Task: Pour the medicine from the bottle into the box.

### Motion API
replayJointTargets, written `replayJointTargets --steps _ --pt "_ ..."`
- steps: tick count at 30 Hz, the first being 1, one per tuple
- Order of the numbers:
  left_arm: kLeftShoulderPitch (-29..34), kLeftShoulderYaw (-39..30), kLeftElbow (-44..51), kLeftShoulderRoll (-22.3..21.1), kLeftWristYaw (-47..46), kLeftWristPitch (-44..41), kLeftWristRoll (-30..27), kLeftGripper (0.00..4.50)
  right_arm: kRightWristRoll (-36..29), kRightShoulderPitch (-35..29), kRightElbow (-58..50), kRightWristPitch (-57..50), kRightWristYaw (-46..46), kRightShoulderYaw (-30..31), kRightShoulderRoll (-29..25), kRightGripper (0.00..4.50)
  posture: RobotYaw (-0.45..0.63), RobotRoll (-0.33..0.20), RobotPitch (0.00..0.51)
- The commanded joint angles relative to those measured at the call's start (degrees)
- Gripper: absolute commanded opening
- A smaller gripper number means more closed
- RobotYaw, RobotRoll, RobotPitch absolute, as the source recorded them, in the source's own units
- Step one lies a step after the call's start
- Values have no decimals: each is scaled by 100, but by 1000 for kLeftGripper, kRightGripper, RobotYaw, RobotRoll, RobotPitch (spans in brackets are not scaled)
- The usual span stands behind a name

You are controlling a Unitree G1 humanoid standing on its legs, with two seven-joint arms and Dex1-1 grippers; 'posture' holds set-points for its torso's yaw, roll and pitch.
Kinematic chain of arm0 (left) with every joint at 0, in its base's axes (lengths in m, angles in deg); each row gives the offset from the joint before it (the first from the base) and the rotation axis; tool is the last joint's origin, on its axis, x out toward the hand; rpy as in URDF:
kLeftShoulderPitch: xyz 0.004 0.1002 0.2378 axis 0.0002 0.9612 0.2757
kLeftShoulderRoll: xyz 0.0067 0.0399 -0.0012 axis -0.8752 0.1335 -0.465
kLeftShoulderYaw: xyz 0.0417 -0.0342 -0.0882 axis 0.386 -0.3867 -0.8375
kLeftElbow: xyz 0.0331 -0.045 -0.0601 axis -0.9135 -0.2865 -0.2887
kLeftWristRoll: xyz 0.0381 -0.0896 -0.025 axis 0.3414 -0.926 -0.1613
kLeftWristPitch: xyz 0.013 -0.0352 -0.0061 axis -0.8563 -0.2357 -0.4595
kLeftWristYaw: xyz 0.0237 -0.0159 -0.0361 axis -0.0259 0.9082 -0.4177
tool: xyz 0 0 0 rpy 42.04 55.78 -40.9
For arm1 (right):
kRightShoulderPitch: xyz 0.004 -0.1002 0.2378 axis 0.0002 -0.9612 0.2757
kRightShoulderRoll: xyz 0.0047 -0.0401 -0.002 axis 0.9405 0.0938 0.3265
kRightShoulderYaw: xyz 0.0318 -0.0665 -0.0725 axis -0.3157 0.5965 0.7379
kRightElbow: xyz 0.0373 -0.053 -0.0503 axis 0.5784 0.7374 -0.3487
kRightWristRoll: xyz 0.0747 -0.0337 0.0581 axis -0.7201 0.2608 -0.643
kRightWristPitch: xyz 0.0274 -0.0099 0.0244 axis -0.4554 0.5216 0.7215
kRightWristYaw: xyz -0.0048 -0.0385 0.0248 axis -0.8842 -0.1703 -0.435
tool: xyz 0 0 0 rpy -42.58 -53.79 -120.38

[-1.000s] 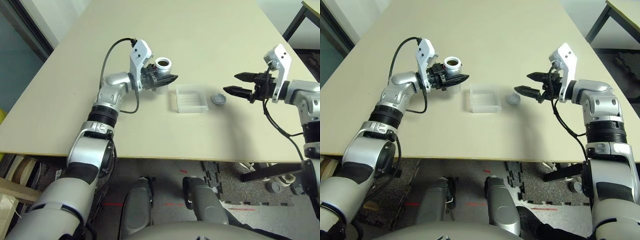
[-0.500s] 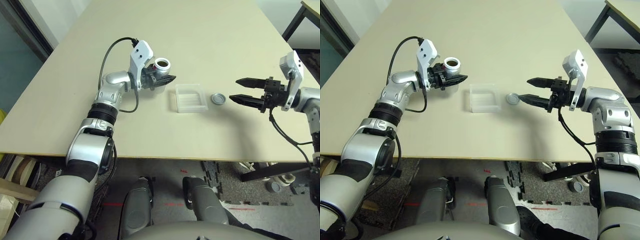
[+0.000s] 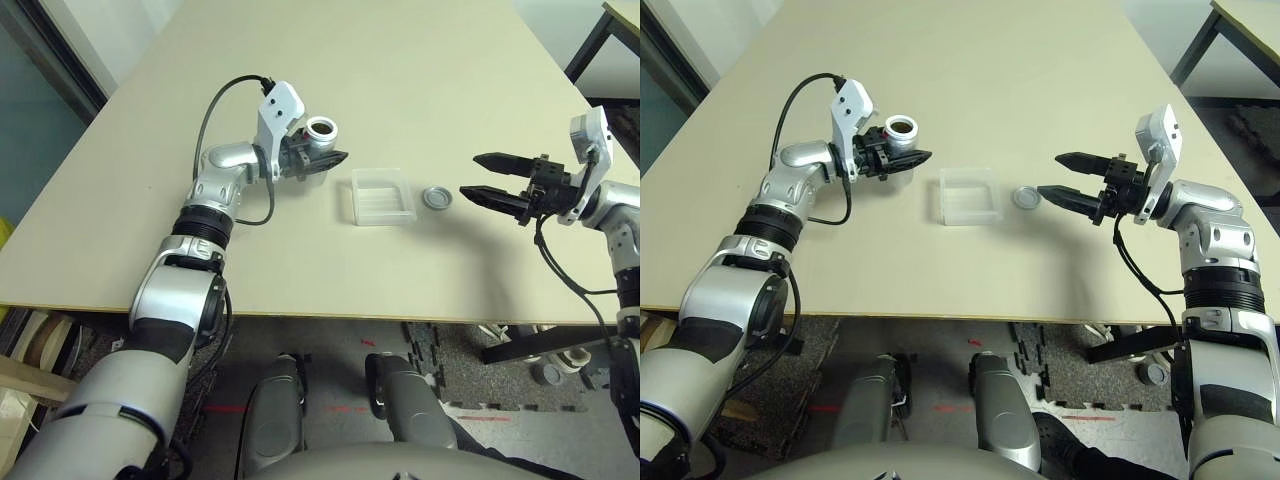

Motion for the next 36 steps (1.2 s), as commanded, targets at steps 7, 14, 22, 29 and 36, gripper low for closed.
replayJointTargets --steps 7,14,22,29,36 --pt "-128 35 -122 -8 -37 -4 139 2629 40 -18 68 51 -23 58 15 4500 -164 0 140" --pt "-419 153 -308 18 -485 -344 405 2629 76 -4 100 76 -13 70 18 4500 -167 0 142" --pt "-702 756 -613 68 -1358 371 1360 2629 153 13 182 169 73 62 35 4500 -168 0 141" --pt "-1036 2204 -765 -49 -3610 1941 3487 2629 203 55 311 261 148 60 41 4500 -166 0 142" --pt "-1887 4356 -1017 -59 -6705 2338 6374 2629 240 94 400 288 219 50 81 4500 -159 0 145"
